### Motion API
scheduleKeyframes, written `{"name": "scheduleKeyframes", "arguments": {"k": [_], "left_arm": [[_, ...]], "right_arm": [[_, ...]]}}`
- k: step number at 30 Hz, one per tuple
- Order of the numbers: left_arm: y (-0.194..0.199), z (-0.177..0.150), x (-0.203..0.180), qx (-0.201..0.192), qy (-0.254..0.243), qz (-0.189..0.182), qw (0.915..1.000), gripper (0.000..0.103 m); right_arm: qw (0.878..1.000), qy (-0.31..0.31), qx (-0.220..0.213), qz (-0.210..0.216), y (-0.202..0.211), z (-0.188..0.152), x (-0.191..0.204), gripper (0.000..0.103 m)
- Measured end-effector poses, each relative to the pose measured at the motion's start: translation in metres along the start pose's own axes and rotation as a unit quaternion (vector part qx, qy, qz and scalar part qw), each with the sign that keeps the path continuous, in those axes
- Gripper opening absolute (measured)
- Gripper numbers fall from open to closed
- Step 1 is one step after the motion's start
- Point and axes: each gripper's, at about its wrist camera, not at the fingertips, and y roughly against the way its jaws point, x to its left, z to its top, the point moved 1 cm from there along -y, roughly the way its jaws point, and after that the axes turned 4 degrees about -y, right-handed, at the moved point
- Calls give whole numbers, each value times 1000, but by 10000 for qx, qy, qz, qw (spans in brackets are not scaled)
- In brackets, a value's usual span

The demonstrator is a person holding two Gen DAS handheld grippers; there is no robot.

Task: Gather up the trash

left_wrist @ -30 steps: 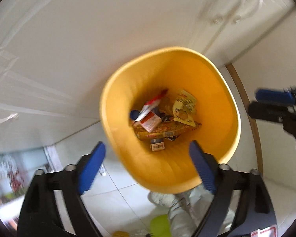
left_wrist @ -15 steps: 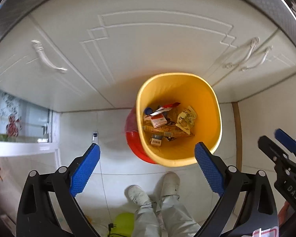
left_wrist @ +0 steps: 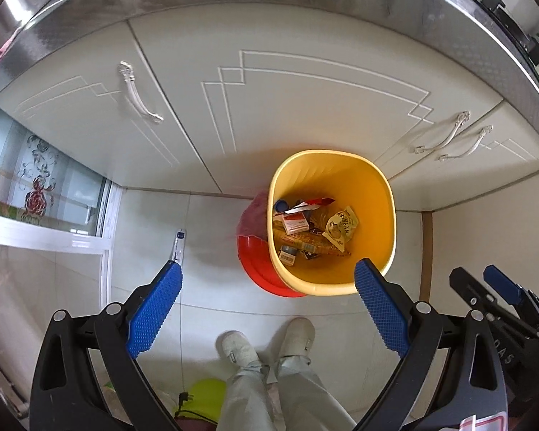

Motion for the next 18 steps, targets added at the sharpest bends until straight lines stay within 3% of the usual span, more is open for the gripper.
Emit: {"name": "scheduleKeyframes", "arguments": {"k": [18], "left_arm": [[46,-5,-7,-284,-222,-75,9993,98]], "right_arm": [[9976,637,-260,46,54,-1,20,69]]}}
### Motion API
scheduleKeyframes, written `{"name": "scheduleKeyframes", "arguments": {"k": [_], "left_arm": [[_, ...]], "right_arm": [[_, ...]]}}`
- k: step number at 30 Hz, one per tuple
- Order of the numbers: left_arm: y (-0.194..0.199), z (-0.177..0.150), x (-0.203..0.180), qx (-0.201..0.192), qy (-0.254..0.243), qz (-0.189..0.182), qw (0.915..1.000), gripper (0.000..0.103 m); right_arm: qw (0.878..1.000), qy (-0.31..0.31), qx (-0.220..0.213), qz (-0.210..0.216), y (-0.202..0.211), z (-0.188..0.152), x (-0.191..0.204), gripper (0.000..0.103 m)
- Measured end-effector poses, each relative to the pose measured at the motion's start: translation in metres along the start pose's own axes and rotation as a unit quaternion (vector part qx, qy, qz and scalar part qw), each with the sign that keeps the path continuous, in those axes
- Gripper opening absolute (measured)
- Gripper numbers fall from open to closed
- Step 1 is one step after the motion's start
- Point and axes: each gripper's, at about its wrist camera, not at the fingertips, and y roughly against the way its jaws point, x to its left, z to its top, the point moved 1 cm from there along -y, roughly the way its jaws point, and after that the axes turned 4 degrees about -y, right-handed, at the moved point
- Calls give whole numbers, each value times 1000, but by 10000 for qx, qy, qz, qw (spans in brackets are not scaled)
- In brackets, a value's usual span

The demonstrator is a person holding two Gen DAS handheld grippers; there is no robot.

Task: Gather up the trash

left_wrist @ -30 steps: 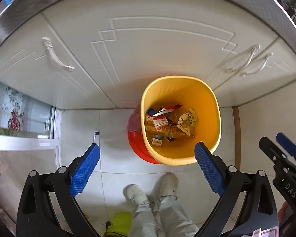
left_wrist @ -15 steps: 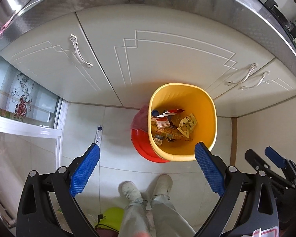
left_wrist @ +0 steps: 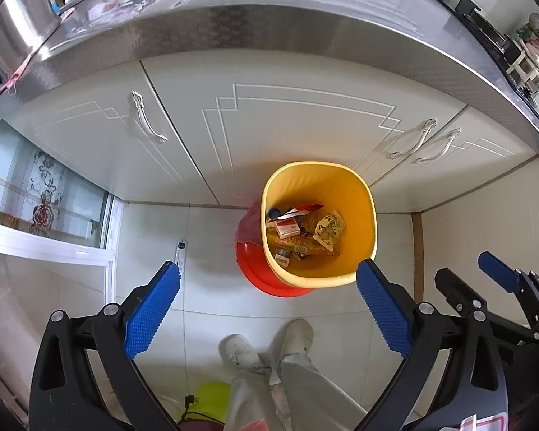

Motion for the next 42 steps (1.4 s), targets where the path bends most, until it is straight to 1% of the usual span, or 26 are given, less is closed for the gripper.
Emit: {"name": "scheduleKeyframes", "arguments": {"k": [5,15,42], "left_arm": [[1,1,2,-19,60,-33,10000,98],[5,0,3,-51,17,-12,10000,98],[2,0,8,-1,31,-25,10000,98]], "right_arm": [[10000,-35,-3,40,3,0,-2,69],[10000,-55,31,58,1,-1,-2,69],[9999,-64,92,54,-4,1,3,69]]}}
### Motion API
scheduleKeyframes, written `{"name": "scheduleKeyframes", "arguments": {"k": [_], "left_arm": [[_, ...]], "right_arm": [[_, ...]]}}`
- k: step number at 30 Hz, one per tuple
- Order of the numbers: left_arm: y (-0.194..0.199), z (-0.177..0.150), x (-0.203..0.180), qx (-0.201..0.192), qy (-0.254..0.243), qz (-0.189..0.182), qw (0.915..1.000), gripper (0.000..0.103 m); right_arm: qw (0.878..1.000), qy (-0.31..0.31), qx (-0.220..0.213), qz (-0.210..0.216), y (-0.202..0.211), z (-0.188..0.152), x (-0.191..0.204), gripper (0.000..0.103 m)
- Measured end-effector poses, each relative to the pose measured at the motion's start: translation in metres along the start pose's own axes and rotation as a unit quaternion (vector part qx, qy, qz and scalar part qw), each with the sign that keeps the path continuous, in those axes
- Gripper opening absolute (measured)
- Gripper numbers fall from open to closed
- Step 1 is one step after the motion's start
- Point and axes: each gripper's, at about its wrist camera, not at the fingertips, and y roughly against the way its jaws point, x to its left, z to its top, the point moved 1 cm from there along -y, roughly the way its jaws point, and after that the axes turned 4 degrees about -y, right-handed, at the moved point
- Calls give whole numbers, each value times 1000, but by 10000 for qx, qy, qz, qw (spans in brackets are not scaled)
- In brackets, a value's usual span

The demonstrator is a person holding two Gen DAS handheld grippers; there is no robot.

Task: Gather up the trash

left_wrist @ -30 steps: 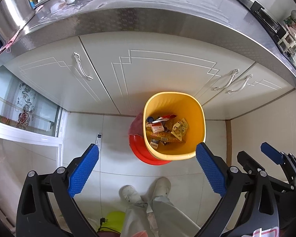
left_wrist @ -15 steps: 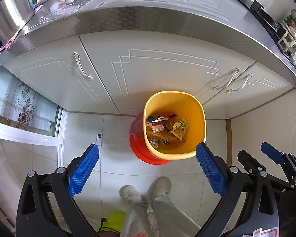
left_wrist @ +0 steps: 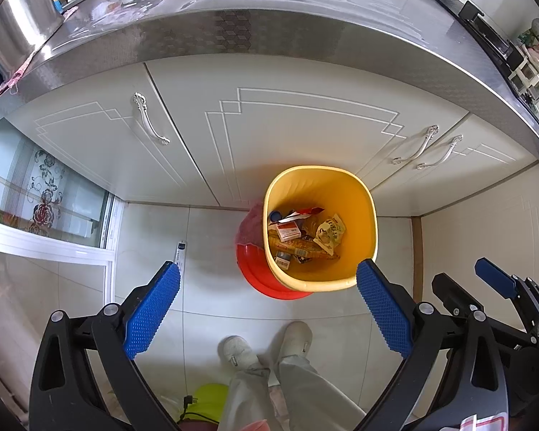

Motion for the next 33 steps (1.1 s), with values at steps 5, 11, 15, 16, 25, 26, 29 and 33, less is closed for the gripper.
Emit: {"name": "scheduleKeyframes", "arguments": {"k": [5,11,15,16,25,26,29,33], "left_arm": [[-1,1,-1,18,-12,20,10000,98],[-2,2,-1,17,-63,48,10000,98],[-3,2,-1,14,-64,46,10000,98],[-2,2,-1,12,-65,43,10000,98],[-4,2,0,35,-46,18,10000,98],[-4,2,1,38,-38,9,10000,98],[-5,2,1,53,-15,9,10000,98],[-6,2,0,70,24,5,10000,97]], "right_arm": [[10000,-4,20,-6,-1,1,1,69],[10000,2,30,-13,-1,2,2,69],[10000,1,39,-12,-1,2,2,69],[10000,3,39,-11,-1,2,2,69],[10000,5,53,-14,-2,2,2,69],[10000,4,52,-15,-2,2,2,69],[10000,10,52,-14,-2,2,2,69],[10000,6,56,-17,-2,2,2,69]]}}
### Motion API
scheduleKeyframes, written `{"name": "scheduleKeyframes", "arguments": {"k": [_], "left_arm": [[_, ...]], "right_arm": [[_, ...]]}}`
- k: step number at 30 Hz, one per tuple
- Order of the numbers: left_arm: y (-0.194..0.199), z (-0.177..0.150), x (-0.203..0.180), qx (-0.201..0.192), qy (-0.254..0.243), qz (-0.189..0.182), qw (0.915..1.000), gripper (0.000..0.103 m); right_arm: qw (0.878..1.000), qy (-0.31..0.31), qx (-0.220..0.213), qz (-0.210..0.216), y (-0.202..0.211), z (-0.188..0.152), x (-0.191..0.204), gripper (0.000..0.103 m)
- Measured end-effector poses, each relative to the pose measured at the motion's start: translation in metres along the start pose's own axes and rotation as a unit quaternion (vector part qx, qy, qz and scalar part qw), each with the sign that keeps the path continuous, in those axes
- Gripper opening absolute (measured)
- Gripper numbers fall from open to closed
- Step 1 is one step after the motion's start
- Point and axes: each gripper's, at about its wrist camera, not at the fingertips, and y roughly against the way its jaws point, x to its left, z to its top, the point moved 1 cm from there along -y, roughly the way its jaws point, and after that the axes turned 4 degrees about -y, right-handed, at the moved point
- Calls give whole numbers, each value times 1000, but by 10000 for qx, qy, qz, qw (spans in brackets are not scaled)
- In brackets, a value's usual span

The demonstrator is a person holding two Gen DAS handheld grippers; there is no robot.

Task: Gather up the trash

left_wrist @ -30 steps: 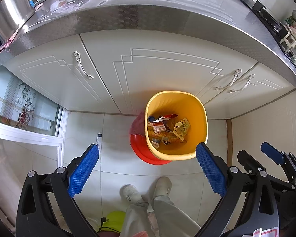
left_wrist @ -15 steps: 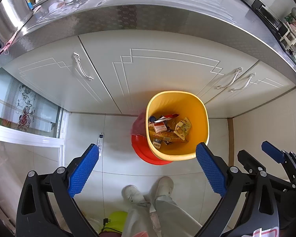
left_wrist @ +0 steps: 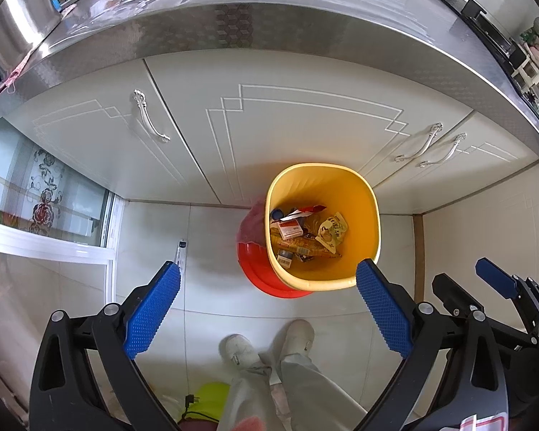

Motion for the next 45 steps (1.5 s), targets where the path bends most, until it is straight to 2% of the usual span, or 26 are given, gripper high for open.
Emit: {"name": "scheduleKeyframes", "arguments": {"k": [34,40,45], "left_arm": [[-3,-4,-12,29,-101,37,9999,97],[-1,-5,-13,-69,-218,140,9996,89],[0,-5,-13,-101,-267,121,9995,89]], "right_arm": [[9999,-51,89,-65,-6,-6,-8,69],[9999,-67,96,-61,-6,-7,-7,69],[9999,-69,103,-59,-6,-7,-7,69]]}}
